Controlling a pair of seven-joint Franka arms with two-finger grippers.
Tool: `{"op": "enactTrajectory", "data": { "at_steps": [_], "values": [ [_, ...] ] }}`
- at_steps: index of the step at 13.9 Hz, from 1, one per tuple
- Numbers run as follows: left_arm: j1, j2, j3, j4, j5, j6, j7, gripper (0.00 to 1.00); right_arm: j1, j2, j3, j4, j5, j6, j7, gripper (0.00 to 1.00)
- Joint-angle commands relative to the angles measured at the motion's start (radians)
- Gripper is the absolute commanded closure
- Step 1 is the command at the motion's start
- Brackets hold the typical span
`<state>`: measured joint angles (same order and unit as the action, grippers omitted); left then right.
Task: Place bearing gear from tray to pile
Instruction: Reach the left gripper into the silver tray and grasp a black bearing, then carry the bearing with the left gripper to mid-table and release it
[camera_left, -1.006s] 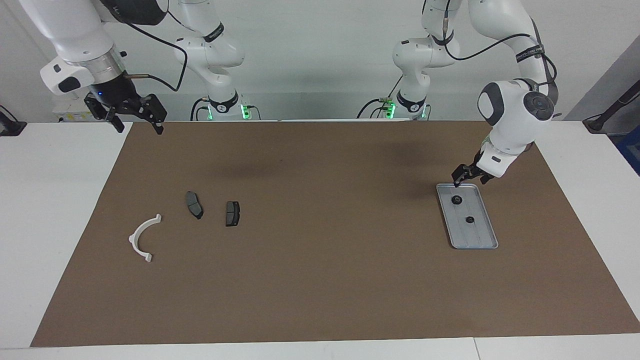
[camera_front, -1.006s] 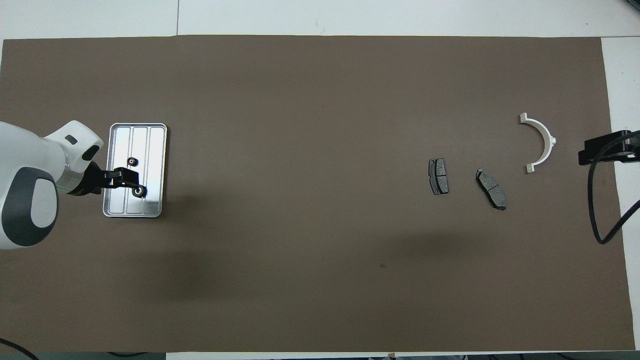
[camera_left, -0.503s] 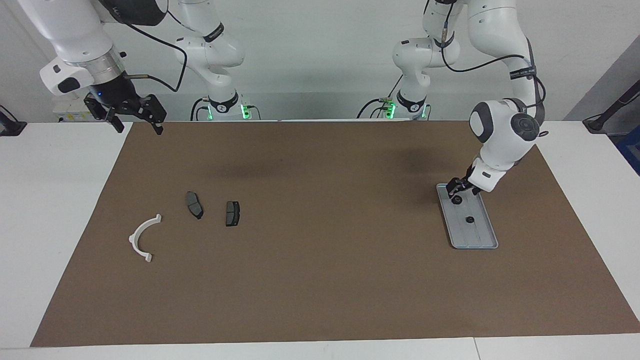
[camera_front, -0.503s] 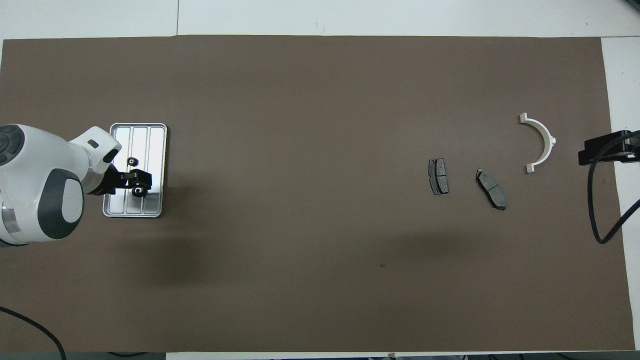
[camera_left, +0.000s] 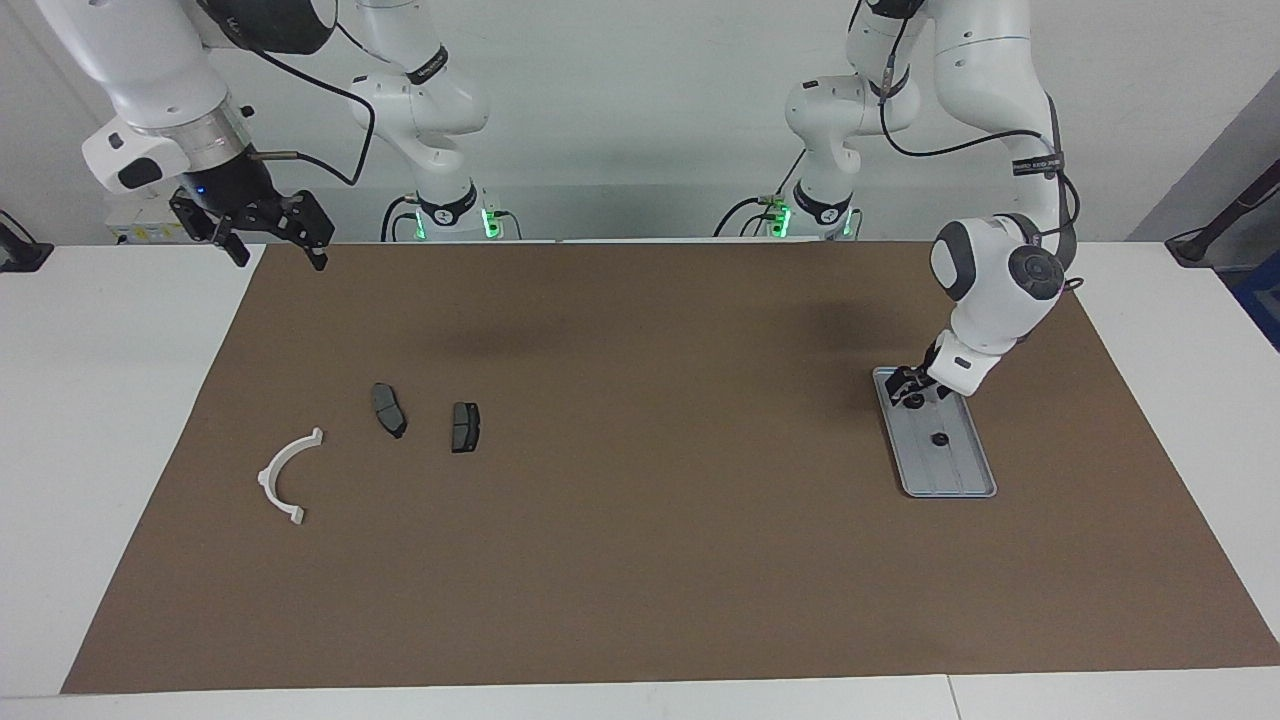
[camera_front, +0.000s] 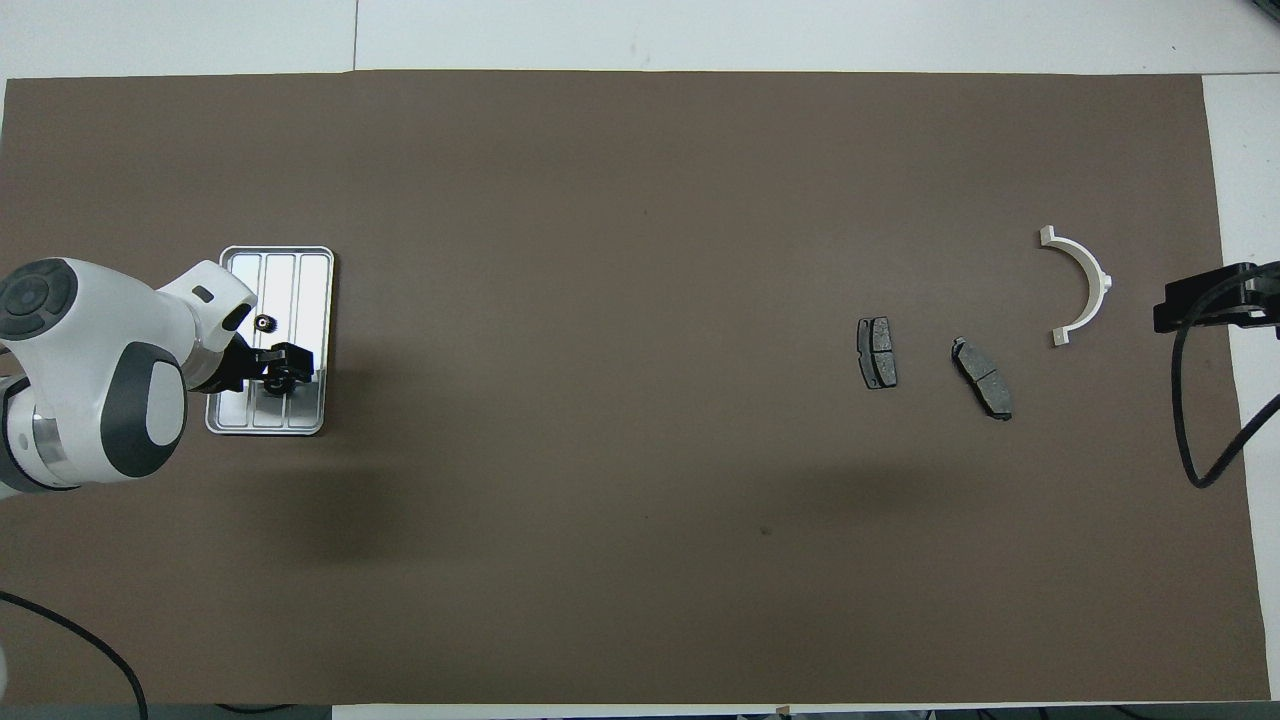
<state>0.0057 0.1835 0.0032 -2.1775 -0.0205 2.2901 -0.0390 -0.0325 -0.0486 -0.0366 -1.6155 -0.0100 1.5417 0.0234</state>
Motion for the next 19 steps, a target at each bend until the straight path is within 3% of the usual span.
{"op": "enactTrajectory", "data": {
  "at_steps": [1,3,6,7,9,12,14,19],
  "values": [
    [-0.003,0.007,0.003,-0.015,0.004,0.037,-0.010,0.17,-0.014,-0.008,0.007,-0.023,0.001,0.044,-0.016,0.00],
    [-0.003,0.007,0.003,-0.015,0.004,0.032,-0.009,0.34,-0.014,-0.008,0.007,-0.029,0.001,0.047,-0.016,0.00],
    [-0.003,0.005,0.003,-0.015,0.004,0.022,-0.001,0.88,-0.014,-0.010,0.007,-0.030,0.001,0.047,-0.017,0.00],
    [-0.004,0.005,0.003,-0.013,0.004,0.022,-0.002,1.00,-0.014,-0.008,0.007,-0.032,0.001,0.047,-0.019,0.00],
    [-0.004,0.002,0.003,0.010,0.004,-0.007,-0.002,1.00,-0.014,-0.010,0.007,-0.038,0.001,0.049,-0.025,0.00],
    [-0.015,-0.009,-0.005,0.163,0.001,-0.193,-0.056,1.00,-0.015,-0.008,0.007,-0.037,0.001,0.048,-0.025,0.00],
    [-0.082,0.001,-0.005,0.275,0.001,-0.299,-0.180,1.00,-0.015,-0.008,0.007,-0.035,0.001,0.049,-0.026,0.00],
    [-0.307,0.043,-0.005,0.389,-0.012,-0.270,-0.620,1.00,-0.026,-0.007,0.007,-0.032,0.002,0.049,-0.057,0.00]
  ]
}}
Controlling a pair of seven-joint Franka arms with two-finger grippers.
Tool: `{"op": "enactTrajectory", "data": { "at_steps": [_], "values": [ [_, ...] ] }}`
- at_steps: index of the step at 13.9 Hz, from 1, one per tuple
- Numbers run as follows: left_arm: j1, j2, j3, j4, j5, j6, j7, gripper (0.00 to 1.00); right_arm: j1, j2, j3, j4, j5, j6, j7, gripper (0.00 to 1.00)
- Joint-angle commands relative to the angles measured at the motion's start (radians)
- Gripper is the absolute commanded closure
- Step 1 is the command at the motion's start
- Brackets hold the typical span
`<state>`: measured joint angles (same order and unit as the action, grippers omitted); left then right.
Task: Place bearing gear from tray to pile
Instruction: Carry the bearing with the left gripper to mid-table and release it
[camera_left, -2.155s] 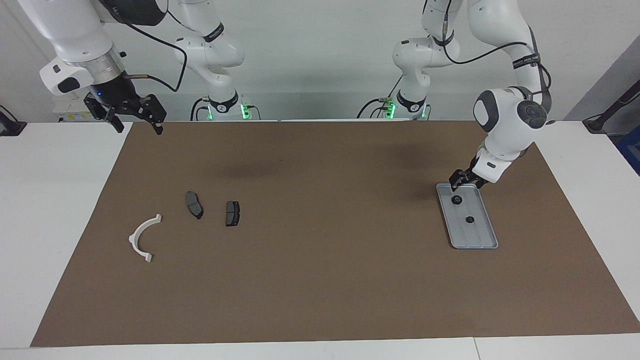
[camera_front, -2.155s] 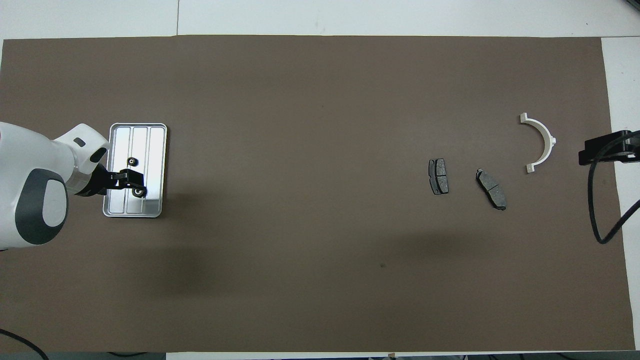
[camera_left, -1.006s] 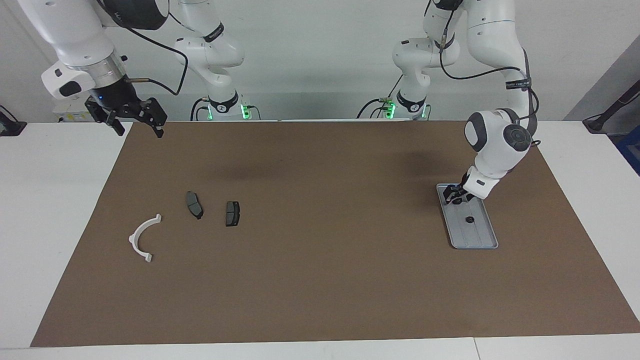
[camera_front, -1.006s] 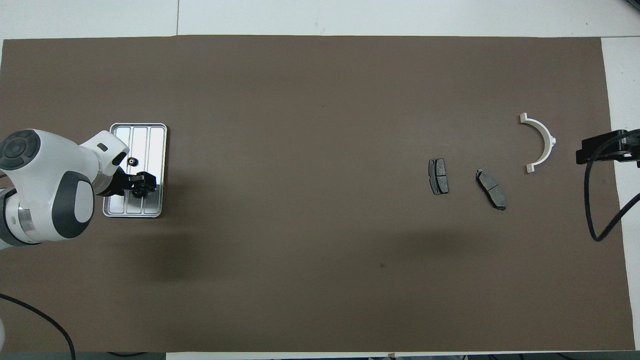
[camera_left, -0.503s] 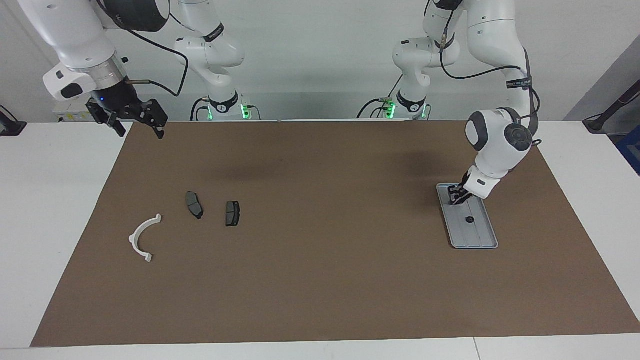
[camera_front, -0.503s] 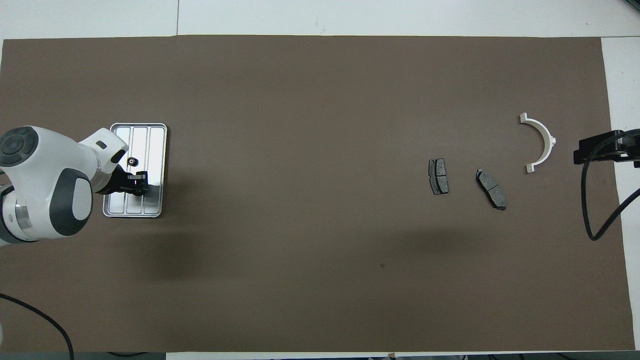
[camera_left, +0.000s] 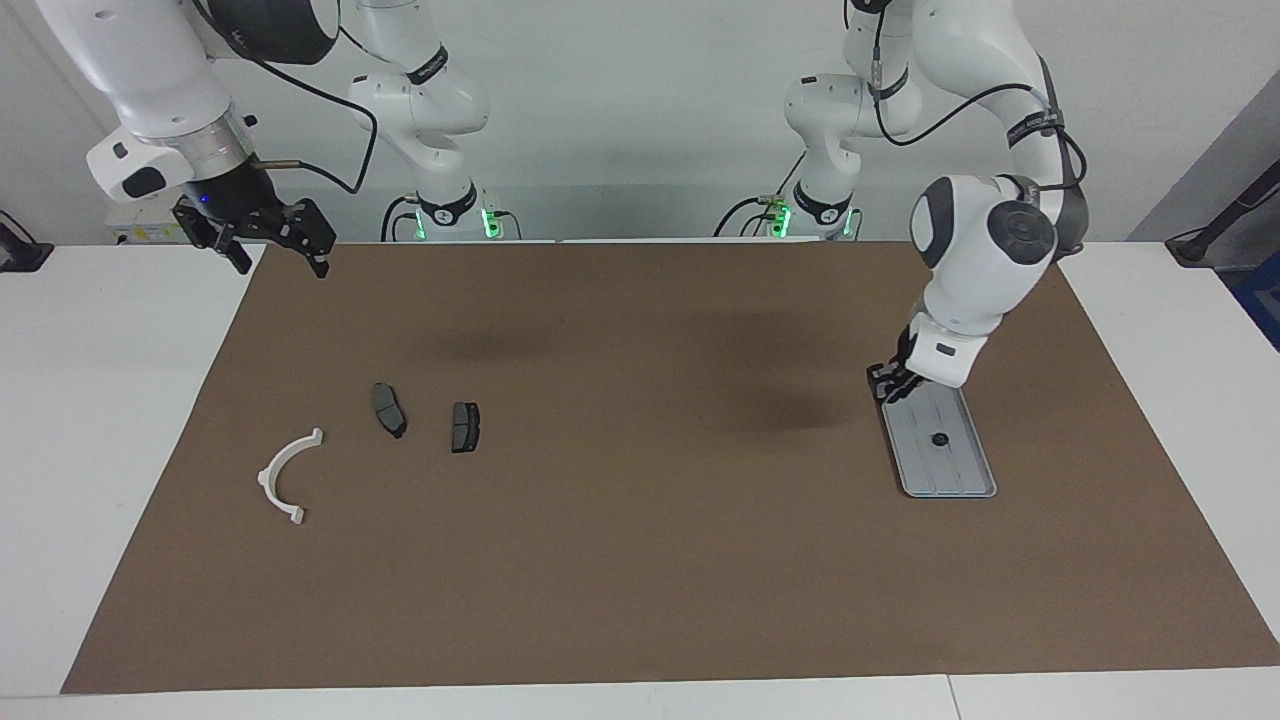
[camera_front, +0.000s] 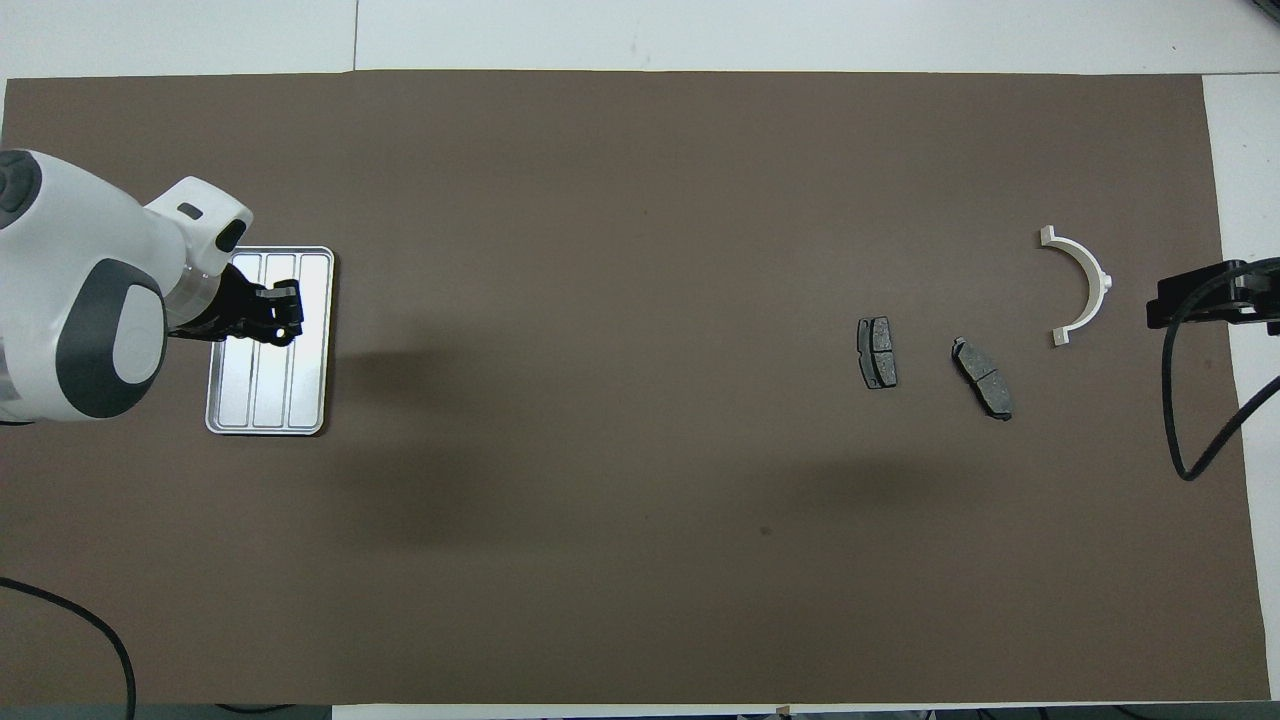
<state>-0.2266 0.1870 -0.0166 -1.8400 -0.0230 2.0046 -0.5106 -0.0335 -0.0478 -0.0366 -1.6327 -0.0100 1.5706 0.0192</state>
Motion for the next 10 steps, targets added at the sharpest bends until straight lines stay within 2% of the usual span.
{"op": "enactTrajectory", "data": {
  "at_steps": [1,2,3,4,5,7,10],
  "values": [
    [-0.123,0.052,0.015,0.065,-0.011,0.051,-0.228,1.00,-0.026,-0.007,0.007,-0.015,0.002,0.031,-0.056,0.00],
    [-0.173,0.081,0.015,0.097,-0.021,0.057,-0.283,1.00,-0.028,-0.006,0.007,-0.015,0.001,0.034,-0.058,0.00],
    [-0.242,0.141,0.021,0.149,-0.021,0.042,-0.345,1.00,-0.028,-0.007,0.007,-0.016,0.001,0.035,-0.058,0.00],
    [-0.285,0.214,0.024,0.216,-0.012,0.033,-0.417,1.00,-0.028,-0.007,0.007,-0.018,0.001,0.035,-0.058,0.00],
    [-0.304,0.262,0.024,0.243,-0.005,0.046,-0.457,1.00,-0.029,-0.004,0.007,-0.018,0.001,0.037,-0.064,0.00],
    [-0.310,0.287,0.021,0.240,-0.006,0.112,-0.494,1.00,-0.042,0.002,0.007,-0.019,0.001,0.049,-0.093,0.00],
    [-0.313,0.305,0.023,0.217,-0.002,0.140,-0.499,1.00,-0.043,0.017,0.007,-0.022,0.001,0.071,-0.096,0.00]
  ]
}}
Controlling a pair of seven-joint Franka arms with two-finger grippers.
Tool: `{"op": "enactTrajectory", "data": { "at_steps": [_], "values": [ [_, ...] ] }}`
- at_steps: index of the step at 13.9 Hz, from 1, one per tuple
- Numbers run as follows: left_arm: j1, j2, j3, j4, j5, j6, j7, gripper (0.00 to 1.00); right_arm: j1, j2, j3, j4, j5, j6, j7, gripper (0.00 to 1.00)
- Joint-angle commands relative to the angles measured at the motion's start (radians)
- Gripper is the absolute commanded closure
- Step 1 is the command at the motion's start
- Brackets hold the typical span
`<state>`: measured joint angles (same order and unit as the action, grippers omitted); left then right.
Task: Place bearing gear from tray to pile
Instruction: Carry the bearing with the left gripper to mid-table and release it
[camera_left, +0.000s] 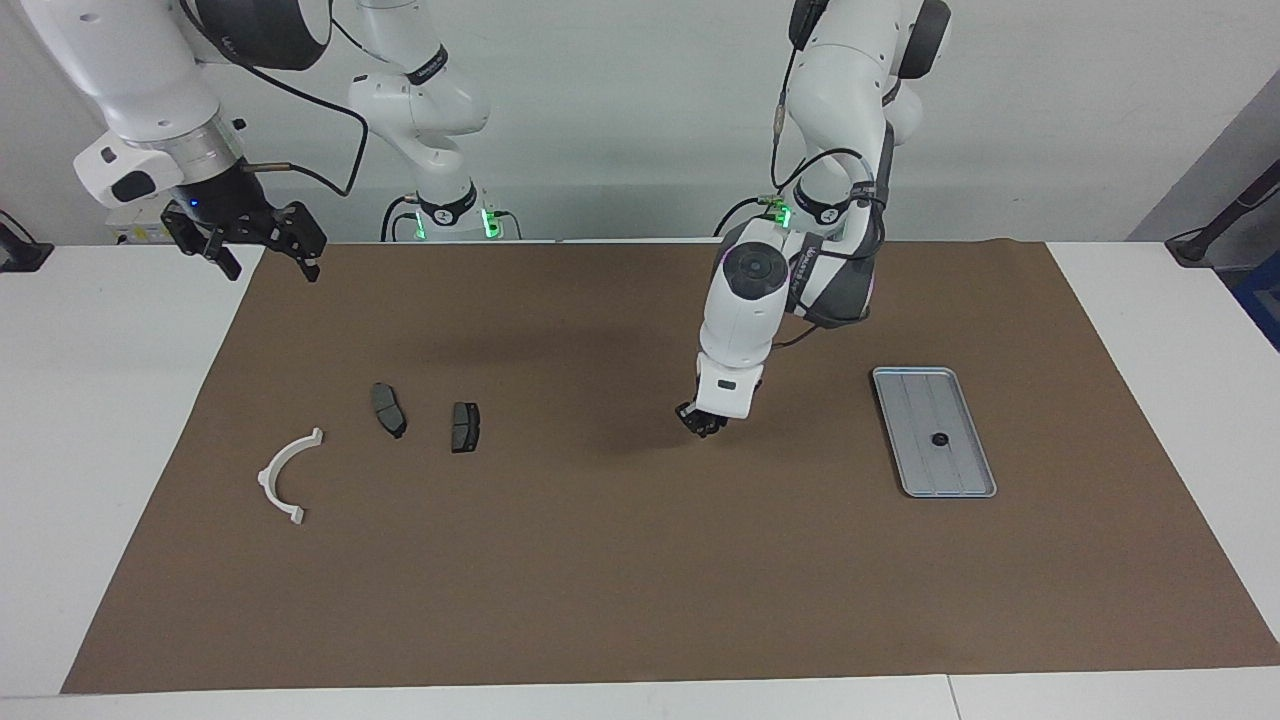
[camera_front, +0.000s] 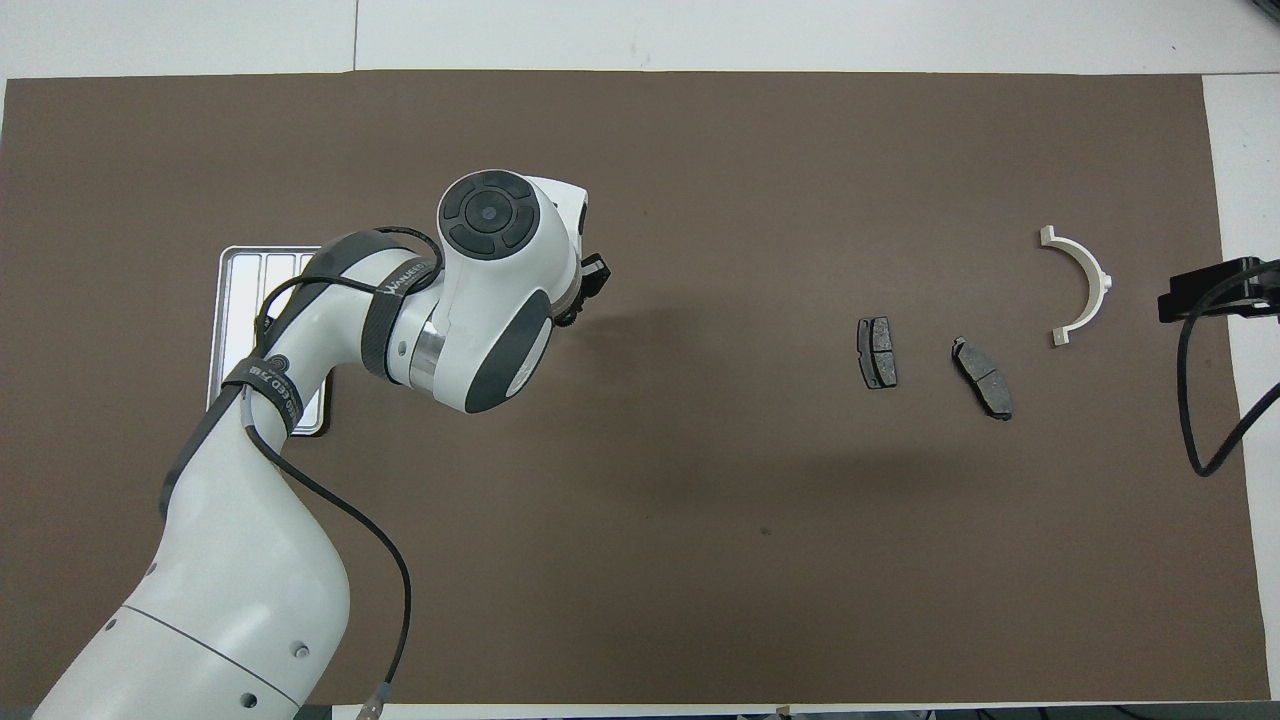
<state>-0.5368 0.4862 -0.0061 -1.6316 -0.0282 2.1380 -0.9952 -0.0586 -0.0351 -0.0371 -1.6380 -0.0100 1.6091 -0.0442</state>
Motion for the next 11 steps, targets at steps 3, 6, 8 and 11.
{"op": "enactTrajectory", "data": {
  "at_steps": [3,6,8,11],
  "values": [
    [-0.002,0.005,0.012,-0.034,0.011,0.040,-0.014,1.00,-0.017,0.011,0.008,-0.022,-0.001,0.055,-0.033,0.00],
    [0.001,0.003,0.014,-0.091,0.013,0.103,-0.014,1.00,-0.017,0.014,0.008,-0.042,-0.002,0.086,-0.033,0.00],
    [0.001,0.003,0.015,-0.099,0.013,0.114,-0.014,1.00,-0.017,0.014,0.008,-0.042,-0.002,0.084,-0.034,0.00],
    [0.000,0.005,0.015,-0.105,0.021,0.105,-0.014,1.00,-0.017,0.012,0.008,-0.042,-0.004,0.086,-0.040,0.00]
  ]
}}
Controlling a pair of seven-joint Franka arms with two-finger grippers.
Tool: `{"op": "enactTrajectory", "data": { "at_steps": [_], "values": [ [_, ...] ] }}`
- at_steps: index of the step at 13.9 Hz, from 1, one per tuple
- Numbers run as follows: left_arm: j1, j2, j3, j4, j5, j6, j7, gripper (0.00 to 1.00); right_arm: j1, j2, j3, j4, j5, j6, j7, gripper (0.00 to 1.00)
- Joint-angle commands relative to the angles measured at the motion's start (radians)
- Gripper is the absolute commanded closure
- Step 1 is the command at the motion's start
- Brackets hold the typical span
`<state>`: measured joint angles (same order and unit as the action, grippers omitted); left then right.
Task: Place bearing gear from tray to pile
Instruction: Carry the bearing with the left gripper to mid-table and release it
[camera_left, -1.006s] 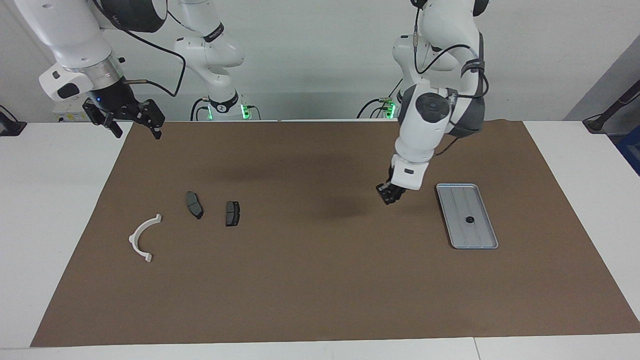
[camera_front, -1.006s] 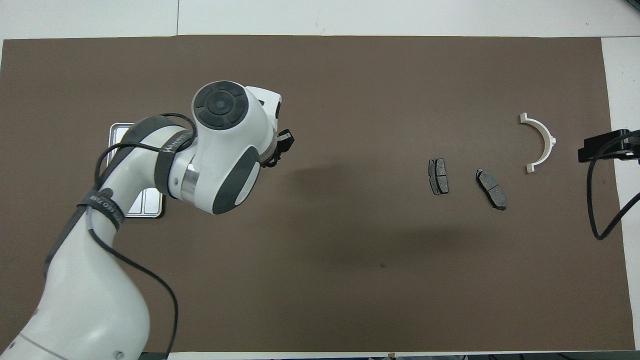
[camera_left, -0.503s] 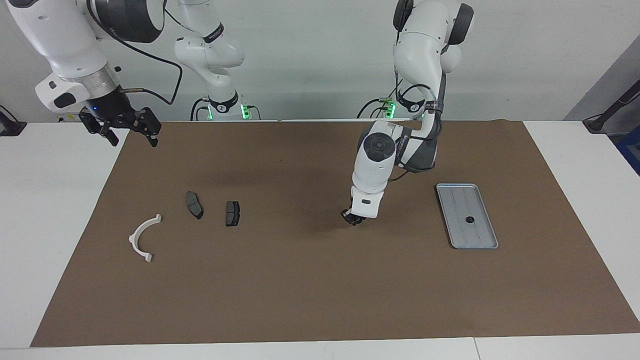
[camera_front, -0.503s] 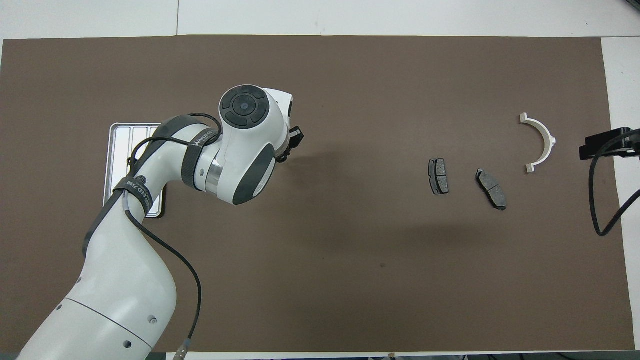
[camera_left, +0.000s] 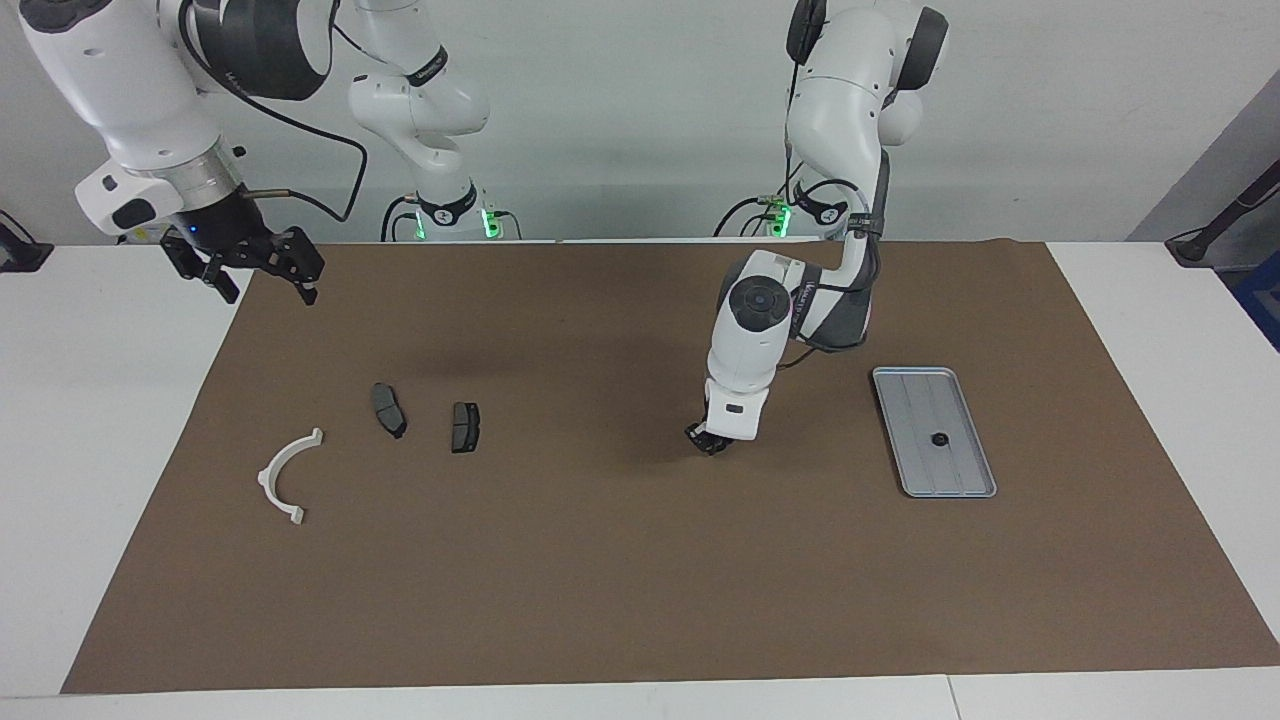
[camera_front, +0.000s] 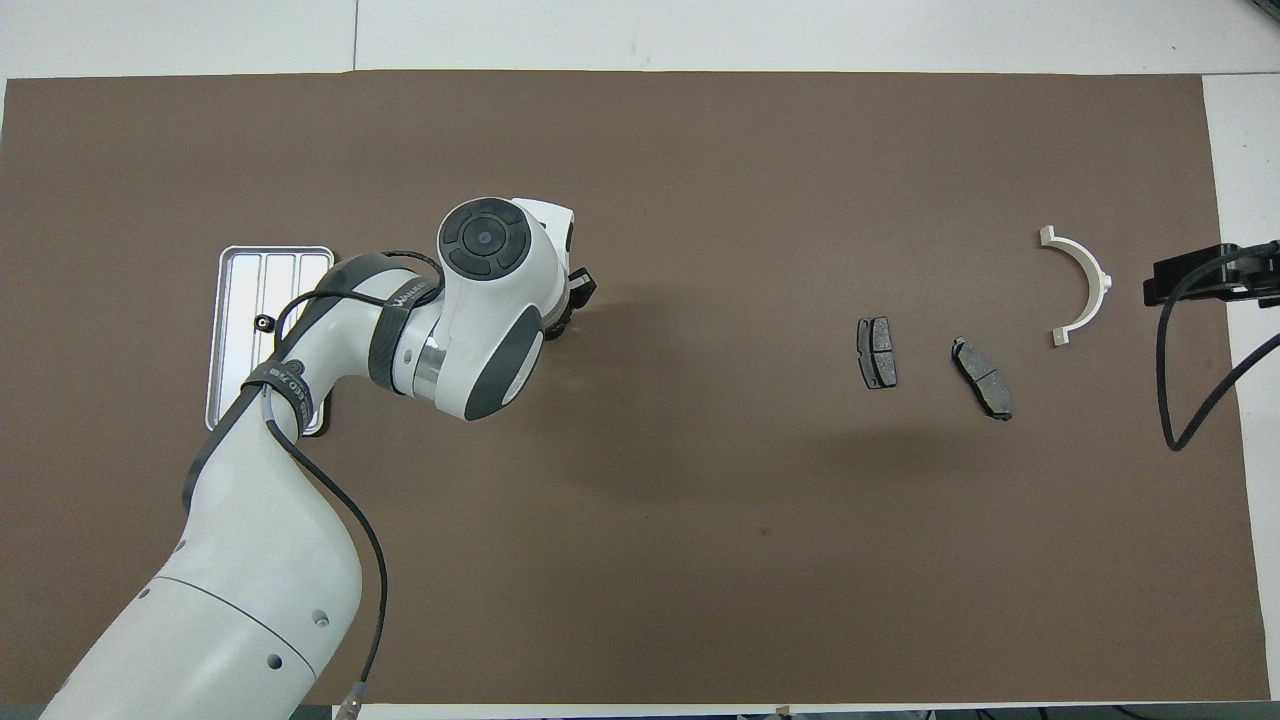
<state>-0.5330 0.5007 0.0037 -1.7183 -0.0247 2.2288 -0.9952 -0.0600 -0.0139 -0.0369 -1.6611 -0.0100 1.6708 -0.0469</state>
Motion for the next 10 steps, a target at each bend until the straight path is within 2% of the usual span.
{"op": "enactTrajectory", "data": {
  "at_steps": [1,2,3,7,10],
  "values": [
    [-0.004,-0.010,0.005,-0.017,0.017,0.012,-0.014,1.00,-0.015,-0.008,0.008,-0.019,-0.004,0.024,-0.039,0.00],
    [-0.002,-0.010,0.005,-0.015,0.017,0.009,-0.013,0.92,-0.015,-0.008,0.008,-0.019,-0.005,0.024,-0.039,0.00],
    [-0.001,-0.010,0.005,-0.012,0.026,0.009,-0.014,0.01,-0.017,-0.008,0.008,-0.017,-0.005,0.024,-0.041,0.00],
    [0.034,-0.024,0.027,0.029,0.052,-0.087,0.003,0.00,-0.015,0.000,0.008,-0.003,-0.005,0.032,-0.044,0.00],
    [0.106,-0.079,0.030,0.022,0.052,-0.158,0.103,0.00,-0.004,0.052,0.014,0.072,0.002,0.041,-0.041,0.00]
  ]
}}
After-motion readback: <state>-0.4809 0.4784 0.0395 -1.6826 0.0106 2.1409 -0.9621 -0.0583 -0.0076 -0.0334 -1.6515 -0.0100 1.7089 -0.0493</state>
